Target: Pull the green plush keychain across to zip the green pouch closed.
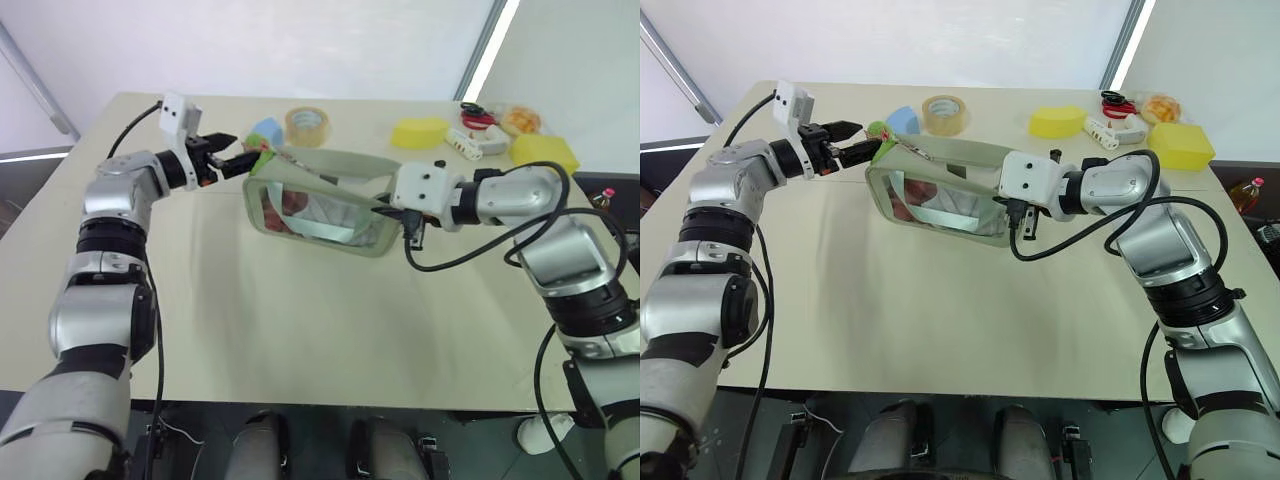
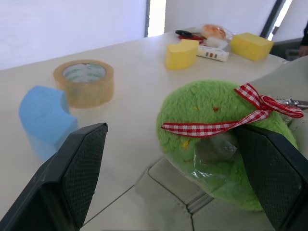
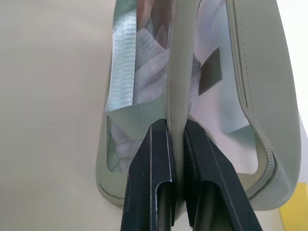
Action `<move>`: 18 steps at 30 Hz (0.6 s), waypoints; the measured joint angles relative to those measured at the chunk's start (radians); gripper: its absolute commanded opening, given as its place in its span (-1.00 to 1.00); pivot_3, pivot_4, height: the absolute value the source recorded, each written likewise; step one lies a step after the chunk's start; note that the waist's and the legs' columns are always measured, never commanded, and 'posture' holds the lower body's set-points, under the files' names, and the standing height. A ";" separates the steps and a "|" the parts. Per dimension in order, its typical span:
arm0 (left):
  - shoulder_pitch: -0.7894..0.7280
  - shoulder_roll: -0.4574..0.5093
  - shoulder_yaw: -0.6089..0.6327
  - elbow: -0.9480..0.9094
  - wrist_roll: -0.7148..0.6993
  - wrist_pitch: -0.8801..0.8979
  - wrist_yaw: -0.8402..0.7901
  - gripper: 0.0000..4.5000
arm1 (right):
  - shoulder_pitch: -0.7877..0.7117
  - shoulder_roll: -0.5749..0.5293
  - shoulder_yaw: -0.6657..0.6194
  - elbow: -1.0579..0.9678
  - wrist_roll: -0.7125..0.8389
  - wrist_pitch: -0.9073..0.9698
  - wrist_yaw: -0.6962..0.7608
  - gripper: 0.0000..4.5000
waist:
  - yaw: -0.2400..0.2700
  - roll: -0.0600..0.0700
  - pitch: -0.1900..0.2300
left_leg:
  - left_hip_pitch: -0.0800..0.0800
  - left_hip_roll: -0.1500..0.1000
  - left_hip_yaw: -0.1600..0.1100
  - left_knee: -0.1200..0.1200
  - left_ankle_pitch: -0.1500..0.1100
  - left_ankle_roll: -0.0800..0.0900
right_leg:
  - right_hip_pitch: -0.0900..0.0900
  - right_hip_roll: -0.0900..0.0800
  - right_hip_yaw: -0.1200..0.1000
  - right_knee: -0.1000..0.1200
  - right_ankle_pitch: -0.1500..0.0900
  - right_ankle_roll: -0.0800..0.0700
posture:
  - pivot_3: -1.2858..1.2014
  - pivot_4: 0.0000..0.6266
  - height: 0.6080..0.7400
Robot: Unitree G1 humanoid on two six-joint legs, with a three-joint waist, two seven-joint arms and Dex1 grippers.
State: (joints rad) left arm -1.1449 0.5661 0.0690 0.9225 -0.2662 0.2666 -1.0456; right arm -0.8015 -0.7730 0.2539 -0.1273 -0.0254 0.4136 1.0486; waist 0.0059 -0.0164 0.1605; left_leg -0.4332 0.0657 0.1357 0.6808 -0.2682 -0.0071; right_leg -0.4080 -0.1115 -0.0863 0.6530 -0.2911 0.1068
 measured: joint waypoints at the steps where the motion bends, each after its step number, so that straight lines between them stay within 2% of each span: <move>1: 0.000 0.000 0.000 0.000 0.004 0.000 -0.003 1.00 | 0.000 0.000 0.000 -0.003 0.000 0.003 0.000 -0.98 | 0.000 0.000 0.000 | 0.000 0.000 0.000 0.000 0.000 0.000 | 0.000 0.000 0.000 0.000 0.000 0.000 | 0.03 -0.52 1.00; 2: 0.000 0.000 0.000 0.001 0.008 -0.001 -0.006 1.00 | 0.000 0.000 0.000 -0.004 0.000 0.005 0.000 -0.98 | 0.000 0.000 0.000 | 0.000 0.000 0.000 0.000 0.000 0.000 | 0.000 0.000 0.000 0.000 0.000 0.000 | 0.03 -0.52 1.00; 3: 0.000 0.000 0.001 0.001 0.012 -0.002 -0.009 0.76 | 0.000 0.001 0.000 -0.004 0.000 0.007 0.000 -1.00 | 0.000 0.000 0.000 | 0.000 0.000 0.000 0.000 0.000 0.000 | 0.000 0.000 0.000 0.000 0.000 0.000 | 0.03 -0.52 1.00; 4: 0.000 -0.002 0.001 0.001 0.014 -0.002 -0.016 0.64 | 0.000 0.002 0.000 -0.005 0.000 0.008 0.000 -1.00 | 0.000 0.000 0.000 | 0.000 0.000 0.000 0.000 0.000 0.000 | 0.000 0.000 0.000 0.000 0.000 0.000 | 0.03 -0.52 1.00; 7: 0.001 -0.014 0.005 -0.003 0.005 0.014 -0.038 0.01 | 0.000 0.005 0.000 -0.005 0.000 0.012 0.000 -1.00 | 0.000 0.000 0.000 | 0.000 0.000 0.000 0.000 0.000 0.000 | 0.000 0.000 0.000 0.000 0.000 0.000 | 0.03 -0.52 1.00; 11: 0.002 -0.019 0.020 -0.029 -0.006 0.032 -0.054 -0.92 | 0.000 0.007 0.000 -0.004 -0.001 0.011 -0.002 -1.00 | -0.002 0.000 0.000 | 0.000 0.000 0.000 0.000 0.000 0.000 | 0.000 0.000 0.000 0.000 0.000 0.000 | 0.03 -0.52 1.00; 12: 0.002 -0.018 0.026 -0.030 -0.007 0.032 -0.053 -0.99 | 0.000 0.009 0.000 -0.004 -0.002 0.011 -0.003 -1.00 | -0.002 0.000 0.000 | 0.000 0.000 0.000 0.000 0.000 0.000 | 0.000 0.000 0.000 0.000 0.000 0.000 | 0.03 -0.52 1.00; 18: -0.010 0.003 0.026 -0.030 -0.002 0.025 -0.043 -0.99 | -0.005 0.022 0.001 0.014 -0.011 -0.004 -0.015 -1.00 | -0.009 0.000 0.000 | 0.000 0.000 0.000 0.000 0.000 0.000 | 0.000 0.000 0.000 0.000 0.000 0.000 | 0.03 -0.52 1.00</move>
State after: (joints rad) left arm -1.1546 0.5688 0.0954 0.8922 -0.2686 0.2918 -1.0889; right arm -0.8064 -0.7515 0.2545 -0.1137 -0.0360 0.4099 1.0333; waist -0.0036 -0.0164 0.1605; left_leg -0.4331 0.0657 0.1354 0.6805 -0.2681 -0.0071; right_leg -0.4082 -0.1115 -0.0863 0.6532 -0.2911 0.1068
